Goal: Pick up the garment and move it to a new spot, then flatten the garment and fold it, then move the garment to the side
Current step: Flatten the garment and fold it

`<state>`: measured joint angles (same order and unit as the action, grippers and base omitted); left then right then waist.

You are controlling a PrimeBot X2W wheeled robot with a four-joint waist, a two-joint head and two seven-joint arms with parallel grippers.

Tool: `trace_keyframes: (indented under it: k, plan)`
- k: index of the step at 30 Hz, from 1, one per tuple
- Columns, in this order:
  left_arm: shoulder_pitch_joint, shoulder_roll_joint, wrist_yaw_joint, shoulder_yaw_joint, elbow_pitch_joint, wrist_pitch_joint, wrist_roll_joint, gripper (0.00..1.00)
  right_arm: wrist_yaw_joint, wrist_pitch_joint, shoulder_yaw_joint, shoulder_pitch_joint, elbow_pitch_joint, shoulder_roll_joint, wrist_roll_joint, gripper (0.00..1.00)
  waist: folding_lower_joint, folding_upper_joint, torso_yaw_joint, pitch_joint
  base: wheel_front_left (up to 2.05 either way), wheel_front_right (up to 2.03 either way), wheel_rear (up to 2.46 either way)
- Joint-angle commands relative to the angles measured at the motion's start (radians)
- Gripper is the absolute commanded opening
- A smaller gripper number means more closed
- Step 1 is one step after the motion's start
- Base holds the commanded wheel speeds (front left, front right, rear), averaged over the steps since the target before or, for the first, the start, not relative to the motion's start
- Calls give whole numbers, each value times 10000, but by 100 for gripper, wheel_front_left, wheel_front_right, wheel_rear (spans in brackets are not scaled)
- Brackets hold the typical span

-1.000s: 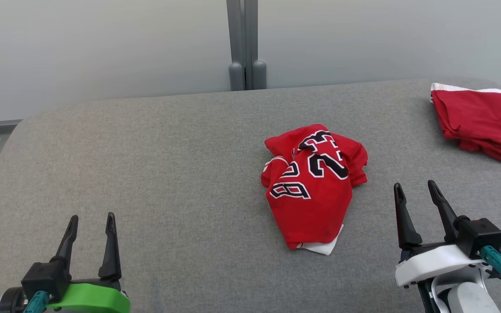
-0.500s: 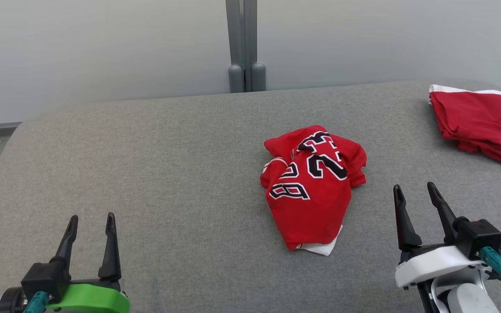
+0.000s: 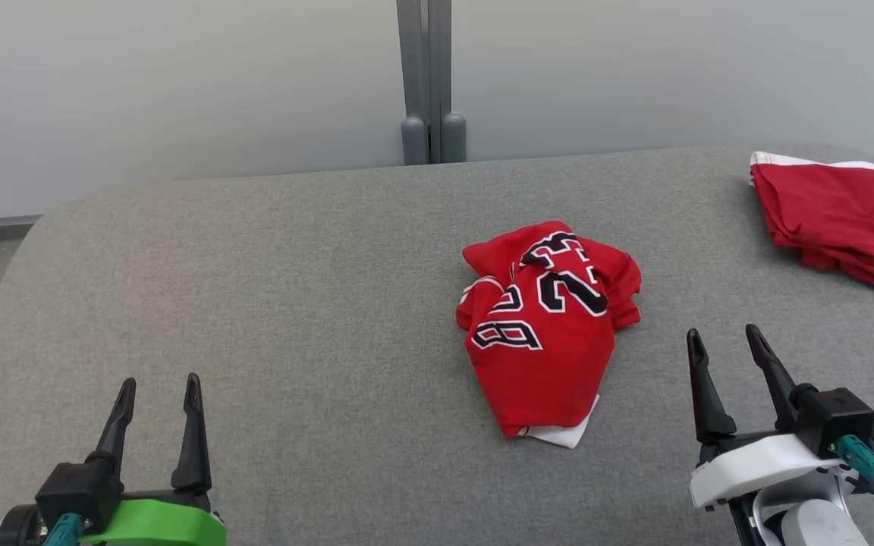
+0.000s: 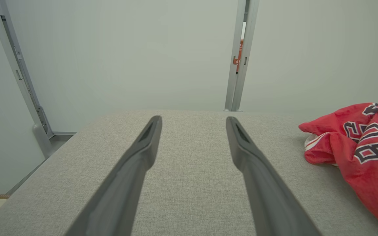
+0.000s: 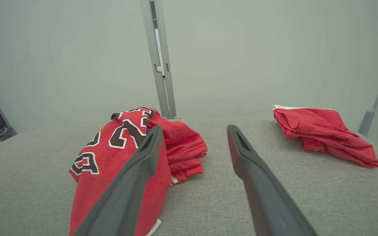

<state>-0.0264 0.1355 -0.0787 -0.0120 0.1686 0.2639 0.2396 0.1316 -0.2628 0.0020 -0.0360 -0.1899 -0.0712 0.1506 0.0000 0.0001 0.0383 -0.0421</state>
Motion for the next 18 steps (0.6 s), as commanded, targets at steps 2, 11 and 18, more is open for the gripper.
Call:
trace_keyframes:
  k: [2,11,18]
  plan:
    - [-129,55,41,16,2,2,27,100,-20,-26,-6,65,-27,-34,-5,100,0,-1,-6,11,0,0,0]
    - [-106,85,72,-11,13,2,27,100,-20,-27,-40,90,-40,-22,-29,100,0,-1,-2,24,0,0,0]
    - [-101,99,108,-34,-8,2,26,100,-20,-26,-23,119,-98,14,-25,100,0,-1,49,50,0,0,0]
